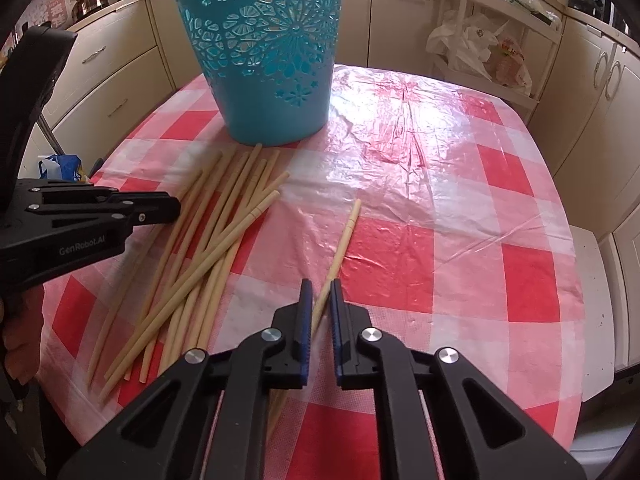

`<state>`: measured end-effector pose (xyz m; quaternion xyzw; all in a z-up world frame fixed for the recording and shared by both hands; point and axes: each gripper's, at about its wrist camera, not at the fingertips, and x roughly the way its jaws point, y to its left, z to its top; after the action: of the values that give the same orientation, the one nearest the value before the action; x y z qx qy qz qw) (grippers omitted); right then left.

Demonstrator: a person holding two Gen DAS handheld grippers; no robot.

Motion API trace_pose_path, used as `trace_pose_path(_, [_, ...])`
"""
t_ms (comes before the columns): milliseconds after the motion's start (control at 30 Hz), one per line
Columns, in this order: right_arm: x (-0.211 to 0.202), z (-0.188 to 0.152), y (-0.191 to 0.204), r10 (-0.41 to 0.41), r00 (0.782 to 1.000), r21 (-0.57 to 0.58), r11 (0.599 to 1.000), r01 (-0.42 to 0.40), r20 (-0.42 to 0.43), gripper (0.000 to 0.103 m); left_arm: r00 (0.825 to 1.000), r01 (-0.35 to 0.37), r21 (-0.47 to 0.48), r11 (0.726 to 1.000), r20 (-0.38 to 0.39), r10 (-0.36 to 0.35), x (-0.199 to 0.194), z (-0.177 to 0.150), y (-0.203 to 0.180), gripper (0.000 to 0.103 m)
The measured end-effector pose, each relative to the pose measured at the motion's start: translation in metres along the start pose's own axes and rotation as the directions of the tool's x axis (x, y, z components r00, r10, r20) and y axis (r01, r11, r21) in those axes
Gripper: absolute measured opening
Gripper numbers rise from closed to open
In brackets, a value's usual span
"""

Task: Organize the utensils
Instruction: 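Lower both grippers onto the stick pile and each grasp one stick, then lift the held sticks over the blue bin and open both grippers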

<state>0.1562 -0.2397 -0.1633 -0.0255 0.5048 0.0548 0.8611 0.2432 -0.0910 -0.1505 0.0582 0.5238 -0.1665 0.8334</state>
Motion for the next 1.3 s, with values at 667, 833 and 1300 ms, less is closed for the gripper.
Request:
trace_pose_path(667, [-0.146, 0.092, -0.002, 0.268, 0.767, 0.11, 0.91, -0.401, 0.583, 0.006, 0.805, 0.247, -0.032, 0.968, 0.564, -0.187, -0.183, 0.042, 0.046, 0.005])
trace_pose_path(833, [-0.156, 0.159, 0.001, 0.194, 0.681, 0.133, 0.909, -0.396, 0.706, 0.006, 0.717, 0.256, -0.044, 0.966, 0.678, -0.159, -0.204, 0.098, 0.046, 0.005])
trace_pose_path(1300, [-0.061, 0.209, -0.008, 0.065, 0.735, 0.205, 0.94, -0.271, 0.675, 0.006, 0.642, 0.282, -0.185, 0.941, 0.765, -0.042, -0.135, 0.175, 0.06, 0.005])
